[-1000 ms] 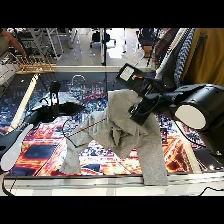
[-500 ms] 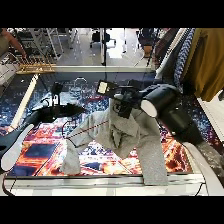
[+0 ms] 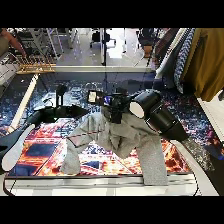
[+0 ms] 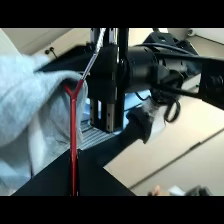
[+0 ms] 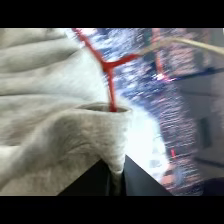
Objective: Fold the clothes and pants, and hang the long-sleeved shirts on hangers.
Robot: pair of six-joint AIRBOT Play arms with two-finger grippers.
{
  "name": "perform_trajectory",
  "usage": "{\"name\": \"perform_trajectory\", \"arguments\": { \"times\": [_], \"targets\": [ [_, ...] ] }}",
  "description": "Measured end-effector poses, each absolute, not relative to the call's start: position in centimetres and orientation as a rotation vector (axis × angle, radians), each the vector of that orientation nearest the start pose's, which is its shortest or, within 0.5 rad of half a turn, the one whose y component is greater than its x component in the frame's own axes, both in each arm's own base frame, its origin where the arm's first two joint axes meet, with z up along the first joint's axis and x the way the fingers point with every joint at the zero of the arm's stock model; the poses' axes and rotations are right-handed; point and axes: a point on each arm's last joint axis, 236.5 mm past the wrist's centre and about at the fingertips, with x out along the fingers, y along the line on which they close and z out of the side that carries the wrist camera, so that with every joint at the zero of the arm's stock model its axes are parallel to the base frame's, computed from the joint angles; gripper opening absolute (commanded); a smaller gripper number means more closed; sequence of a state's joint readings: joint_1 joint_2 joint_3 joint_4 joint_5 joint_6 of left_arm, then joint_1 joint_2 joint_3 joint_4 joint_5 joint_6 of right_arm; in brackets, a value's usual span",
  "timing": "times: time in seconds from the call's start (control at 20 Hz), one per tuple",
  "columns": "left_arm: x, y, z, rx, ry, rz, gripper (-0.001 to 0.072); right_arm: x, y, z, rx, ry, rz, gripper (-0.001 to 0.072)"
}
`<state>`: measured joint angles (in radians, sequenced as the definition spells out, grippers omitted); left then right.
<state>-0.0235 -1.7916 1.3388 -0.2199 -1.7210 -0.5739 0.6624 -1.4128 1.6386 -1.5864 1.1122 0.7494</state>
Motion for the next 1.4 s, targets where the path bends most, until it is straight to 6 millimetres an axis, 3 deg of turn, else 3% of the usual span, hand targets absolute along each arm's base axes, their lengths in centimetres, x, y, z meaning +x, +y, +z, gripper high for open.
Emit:
{"name": "perform_trajectory", "arguments": {
  "times": [0.05,0.15,0.35,0.55,0.65,0.8,0.9,1.0,1.25,1.4],
  "targets": [
    [41.1,-23.5,16.3,-1.002,0.595,-1.573,0.0479,38.5,30.6,14.2,-1.022,0.575,0.969,0.0034],
    [41.6,-22.6,16.5,-1.016,0.577,-1.557,0.0498,38.2,29.8,13.7,-1.017,0.619,0.965,0.0033],
    [43.2,-18.7,16.7,-0.949,0.551,-1.468,0.0496,38.9,27.6,13.1,-0.958,0.701,0.914,0.0033],
    [44.8,-14.1,18.2,-0.745,0.551,-1.275,0.0454,41.4,23.9,13.3,-0.807,0.792,0.722,0.0033],
    [44.5,-12.8,18.7,-0.585,0.597,-1.152,0.0454,43.5,21.1,14.3,-0.688,0.807,0.554,0.0033],
    [42.9,-12.9,17.0,-0.393,0.769,-0.964,0.0458,45.6,18.5,17.5,-0.502,0.76,0.377,0.0033],
    [41.7,-14.5,15.1,-0.33,0.868,-0.881,0.0526,46.2,17.5,20.0,-0.418,0.714,0.316,0.0034],
    [40.6,-18.0,13.1,-0.299,0.925,-0.868,0.0602,46.3,17.1,22.3,-0.356,0.669,0.29,0.0034],
    [37.9,-29.6,9.0,-0.184,0.92,-0.943,0.0603,45.4,16.3,25.0,-0.286,0.641,0.264,0.0034],
    [38.5,-33.7,8.9,-0.2,0.835,-0.903,0.0602,44.8,16.0,25.1,-0.277,0.659,0.259,0.0034]
  ]
}}
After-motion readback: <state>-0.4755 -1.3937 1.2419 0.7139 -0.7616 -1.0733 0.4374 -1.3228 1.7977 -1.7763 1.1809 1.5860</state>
